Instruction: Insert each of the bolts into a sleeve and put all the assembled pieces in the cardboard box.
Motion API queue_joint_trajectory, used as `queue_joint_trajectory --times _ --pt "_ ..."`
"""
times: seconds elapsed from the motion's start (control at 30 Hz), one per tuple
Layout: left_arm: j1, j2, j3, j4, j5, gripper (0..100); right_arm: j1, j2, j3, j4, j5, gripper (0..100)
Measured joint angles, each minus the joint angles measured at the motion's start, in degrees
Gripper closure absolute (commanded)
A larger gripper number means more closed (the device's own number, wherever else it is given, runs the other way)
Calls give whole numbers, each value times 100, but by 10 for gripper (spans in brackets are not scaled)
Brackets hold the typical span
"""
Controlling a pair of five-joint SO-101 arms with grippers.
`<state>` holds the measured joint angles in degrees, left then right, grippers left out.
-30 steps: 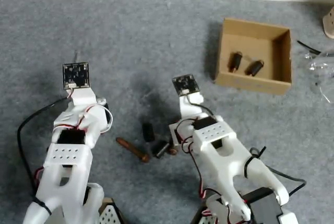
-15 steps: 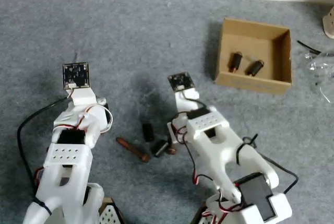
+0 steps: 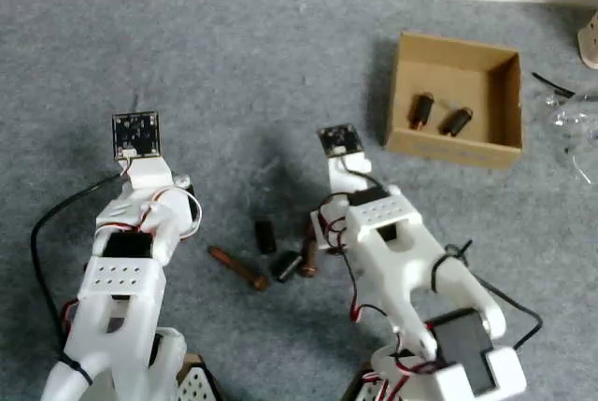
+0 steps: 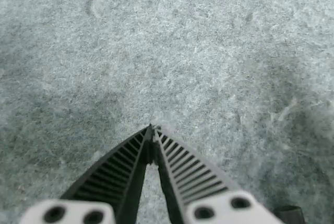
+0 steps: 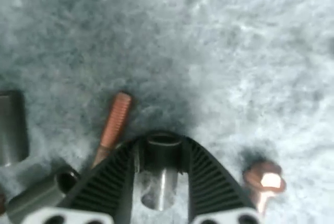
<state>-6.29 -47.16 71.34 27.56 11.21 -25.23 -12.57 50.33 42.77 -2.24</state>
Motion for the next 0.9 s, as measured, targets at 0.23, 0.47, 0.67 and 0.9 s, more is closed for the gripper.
queue_joint_trajectory --times 0.23,0.47,0.67,0.9 --pt "0 0 0 0 0 989 220 -1837 1345 -431 387 995" --pt "202 0 0 0 -633 989 237 -3235 2189 -475 440 995" --pt "791 0 -598 1099 -2532 993 273 -3719 2549 -589 448 995" --pt "1301 0 -1011 3191 -5811 990 580 -3569 2664 -967 501 995"
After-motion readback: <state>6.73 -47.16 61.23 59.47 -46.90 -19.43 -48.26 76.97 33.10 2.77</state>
